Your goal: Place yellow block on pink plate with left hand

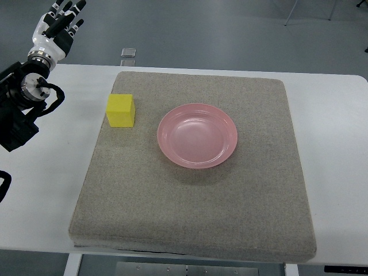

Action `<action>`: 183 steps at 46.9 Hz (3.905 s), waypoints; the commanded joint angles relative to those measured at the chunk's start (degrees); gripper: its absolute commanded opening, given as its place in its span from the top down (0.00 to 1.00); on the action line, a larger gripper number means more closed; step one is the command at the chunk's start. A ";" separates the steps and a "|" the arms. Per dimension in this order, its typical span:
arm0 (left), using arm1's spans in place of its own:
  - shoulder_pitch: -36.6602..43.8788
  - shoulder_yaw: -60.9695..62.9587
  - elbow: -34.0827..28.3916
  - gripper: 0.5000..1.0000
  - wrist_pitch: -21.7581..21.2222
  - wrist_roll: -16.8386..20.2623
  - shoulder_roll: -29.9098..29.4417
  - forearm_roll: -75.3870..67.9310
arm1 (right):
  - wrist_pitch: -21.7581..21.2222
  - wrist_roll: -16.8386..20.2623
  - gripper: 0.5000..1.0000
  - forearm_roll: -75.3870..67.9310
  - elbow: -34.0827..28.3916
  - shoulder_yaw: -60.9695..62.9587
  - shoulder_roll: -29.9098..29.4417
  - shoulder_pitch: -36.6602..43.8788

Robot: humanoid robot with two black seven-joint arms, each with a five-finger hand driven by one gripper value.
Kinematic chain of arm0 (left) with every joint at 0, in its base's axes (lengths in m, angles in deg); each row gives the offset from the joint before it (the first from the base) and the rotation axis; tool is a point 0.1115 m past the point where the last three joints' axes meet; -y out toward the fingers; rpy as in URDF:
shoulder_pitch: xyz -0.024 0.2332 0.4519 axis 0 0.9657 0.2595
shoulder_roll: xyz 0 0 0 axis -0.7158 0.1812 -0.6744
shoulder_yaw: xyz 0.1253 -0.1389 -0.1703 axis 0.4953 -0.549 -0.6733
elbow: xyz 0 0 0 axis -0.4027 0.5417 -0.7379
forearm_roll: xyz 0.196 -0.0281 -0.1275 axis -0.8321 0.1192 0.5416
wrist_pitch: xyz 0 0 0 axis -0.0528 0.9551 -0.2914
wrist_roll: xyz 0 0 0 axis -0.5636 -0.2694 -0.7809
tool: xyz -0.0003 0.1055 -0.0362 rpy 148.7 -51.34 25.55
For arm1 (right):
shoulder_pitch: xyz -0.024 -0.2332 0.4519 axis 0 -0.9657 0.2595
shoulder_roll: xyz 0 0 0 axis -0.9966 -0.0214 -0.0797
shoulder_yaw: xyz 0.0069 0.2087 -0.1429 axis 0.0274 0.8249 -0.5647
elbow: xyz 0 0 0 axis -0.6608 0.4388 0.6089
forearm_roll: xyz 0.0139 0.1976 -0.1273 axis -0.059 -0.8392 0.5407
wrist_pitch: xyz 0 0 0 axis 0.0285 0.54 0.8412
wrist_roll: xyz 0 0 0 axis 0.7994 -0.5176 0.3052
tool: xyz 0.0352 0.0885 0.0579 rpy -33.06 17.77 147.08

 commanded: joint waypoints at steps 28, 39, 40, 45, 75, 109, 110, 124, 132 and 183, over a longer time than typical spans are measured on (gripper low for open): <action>-0.16 0.54 0.26 0.02 0.09 -0.09 -0.35 -0.09 | -0.06 -0.01 0.15 0.00 0.00 0.00 0.00 -0.04; -0.25 0.63 0.26 0.02 0.00 -0.09 -0.35 -0.17 | 0.03 -0.01 0.15 0.00 0.00 0.00 0.00 0.05; -0.25 0.72 0.26 0.02 0.09 -0.09 -0.35 -0.17 | 0.03 -0.01 0.15 0.00 0.00 0.00 0.00 0.05; -0.43 0.81 0.26 0.02 0.00 -0.09 -0.35 -0.17 | -0.06 -0.01 0.15 0.00 0.00 0.00 0.00 -0.04; -1.04 5.63 1.14 0.02 0.35 -0.88 -0.44 -0.52 | -0.06 -0.01 0.15 0.00 0.00 0.00 0.00 0.05; -9.65 30.07 10.19 0.02 1.23 -0.88 -5.01 -14.75 | -0.06 -0.01 0.15 0.00 0.00 0.00 0.00 0.05; -9.83 30.33 10.72 0.02 1.23 -0.88 -5.27 -16.68 | 0.03 -0.01 0.15 0.00 0.00 0.00 0.00 -0.04; -14.13 37.37 17.75 0.02 2.02 -0.88 -12.47 -39.89 | 0.03 -0.01 0.15 0.00 0.00 0.00 0.00 0.05; -17.21 37.46 22.49 0.02 6.67 -0.88 -16.96 -49.82 | 0.03 -0.01 0.15 0.09 0.00 0.00 0.00 0.05; -14.40 40.88 31.55 0.02 7.82 4.13 -20.30 -80.59 | 0.03 -0.01 0.15 0.00 0.00 0.00 0.00 0.05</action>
